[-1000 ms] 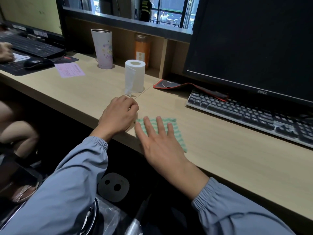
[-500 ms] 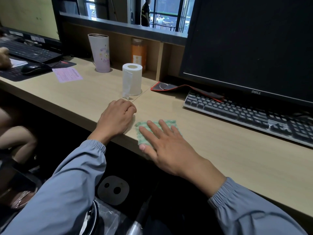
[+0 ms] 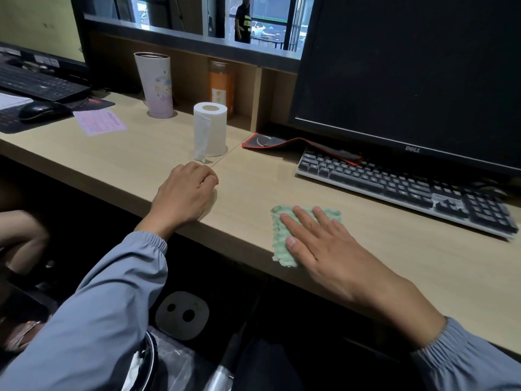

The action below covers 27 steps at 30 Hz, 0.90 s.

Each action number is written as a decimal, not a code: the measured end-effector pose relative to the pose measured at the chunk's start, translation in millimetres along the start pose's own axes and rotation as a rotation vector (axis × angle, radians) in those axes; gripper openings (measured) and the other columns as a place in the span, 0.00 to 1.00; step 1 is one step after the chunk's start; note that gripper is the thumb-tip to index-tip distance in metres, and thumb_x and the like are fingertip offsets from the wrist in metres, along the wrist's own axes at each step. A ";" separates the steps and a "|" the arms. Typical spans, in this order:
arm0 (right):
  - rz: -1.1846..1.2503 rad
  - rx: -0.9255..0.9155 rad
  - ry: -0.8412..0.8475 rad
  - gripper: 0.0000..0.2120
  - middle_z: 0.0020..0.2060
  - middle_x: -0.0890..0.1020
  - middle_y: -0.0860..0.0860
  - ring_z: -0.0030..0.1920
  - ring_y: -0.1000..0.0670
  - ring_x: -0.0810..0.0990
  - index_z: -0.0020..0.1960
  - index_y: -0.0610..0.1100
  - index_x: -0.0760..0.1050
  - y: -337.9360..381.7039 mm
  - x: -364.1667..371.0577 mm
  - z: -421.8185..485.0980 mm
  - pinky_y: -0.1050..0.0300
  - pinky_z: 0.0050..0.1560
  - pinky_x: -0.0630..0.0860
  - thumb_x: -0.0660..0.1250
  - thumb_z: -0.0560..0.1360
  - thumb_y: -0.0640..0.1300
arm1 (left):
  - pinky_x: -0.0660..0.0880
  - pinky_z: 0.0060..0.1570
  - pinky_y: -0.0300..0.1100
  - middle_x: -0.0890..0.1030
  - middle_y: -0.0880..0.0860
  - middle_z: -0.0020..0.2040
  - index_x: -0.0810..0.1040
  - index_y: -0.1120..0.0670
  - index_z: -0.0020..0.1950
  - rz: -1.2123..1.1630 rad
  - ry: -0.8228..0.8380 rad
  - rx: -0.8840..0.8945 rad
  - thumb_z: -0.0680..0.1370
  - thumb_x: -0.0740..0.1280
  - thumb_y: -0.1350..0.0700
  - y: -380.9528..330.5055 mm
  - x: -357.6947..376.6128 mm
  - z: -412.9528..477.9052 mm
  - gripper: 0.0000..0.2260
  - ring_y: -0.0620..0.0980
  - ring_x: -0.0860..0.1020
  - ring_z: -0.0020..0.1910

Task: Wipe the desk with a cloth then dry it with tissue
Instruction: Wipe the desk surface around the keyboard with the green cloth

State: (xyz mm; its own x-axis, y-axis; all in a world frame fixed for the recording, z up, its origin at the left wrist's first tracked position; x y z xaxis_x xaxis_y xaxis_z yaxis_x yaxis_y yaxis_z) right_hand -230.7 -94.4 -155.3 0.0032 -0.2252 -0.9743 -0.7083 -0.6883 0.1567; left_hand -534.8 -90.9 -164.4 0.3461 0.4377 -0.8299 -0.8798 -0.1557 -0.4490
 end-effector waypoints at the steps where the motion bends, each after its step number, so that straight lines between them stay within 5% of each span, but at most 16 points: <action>1: -0.002 0.012 0.004 0.26 0.81 0.36 0.61 0.80 0.53 0.29 0.82 0.64 0.37 -2.7 0.3 -1.1 0.51 0.79 0.34 0.37 0.85 0.63 | 0.74 0.60 0.55 0.80 0.48 0.57 0.80 0.45 0.55 -0.003 -0.003 -0.006 0.79 0.51 0.41 -0.4 0.9 -0.3 0.20 0.55 0.75 0.60; 5: -0.029 0.028 0.048 0.28 0.81 0.35 0.59 0.80 0.49 0.29 0.82 0.62 0.36 -4.0 1.4 13.4 0.46 0.80 0.33 0.37 0.84 0.64 | 0.68 0.53 0.51 0.73 0.44 0.54 0.76 0.47 0.54 0.056 -0.028 -0.006 0.83 0.60 0.48 -8.8 8.0 -0.6 0.07 0.52 0.68 0.54; 14: -0.012 0.016 0.097 0.29 0.83 0.38 0.55 0.82 0.45 0.34 0.84 0.59 0.39 1.1 -14.5 102.4 0.38 0.79 0.36 0.40 0.85 0.63 | 0.71 0.58 0.54 0.75 0.45 0.55 0.75 0.45 0.53 0.089 -0.005 0.046 0.78 0.56 0.41 -8.3 7.7 -1.6 0.13 0.54 0.71 0.55; 27: 0.012 0.126 0.012 0.29 0.84 0.42 0.55 0.83 0.46 0.38 0.84 0.59 0.42 -48.0 -23.2 100.9 0.38 0.79 0.38 0.41 0.85 0.64 | 0.71 0.60 0.54 0.77 0.46 0.61 0.77 0.43 0.54 0.038 -0.002 0.008 0.80 0.63 0.47 -12.4 -0.6 -7.0 0.06 0.54 0.70 0.60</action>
State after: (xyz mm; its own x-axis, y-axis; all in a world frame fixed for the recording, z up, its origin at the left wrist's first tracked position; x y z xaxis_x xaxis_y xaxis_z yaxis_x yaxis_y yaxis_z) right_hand -268.0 13.4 -156.5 0.0028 -0.2417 -0.9704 -0.7913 -0.5939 0.1456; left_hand -521.9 -95.4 -160.6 0.3115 0.4337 -0.8455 -0.8950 -0.1650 -0.4144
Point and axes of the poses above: each hand's wrist, its own z-axis towards the middle knuckle, its own x-axis out of the palm, y = z × x, the point moved 6 cm from there along z, towards the middle knuckle
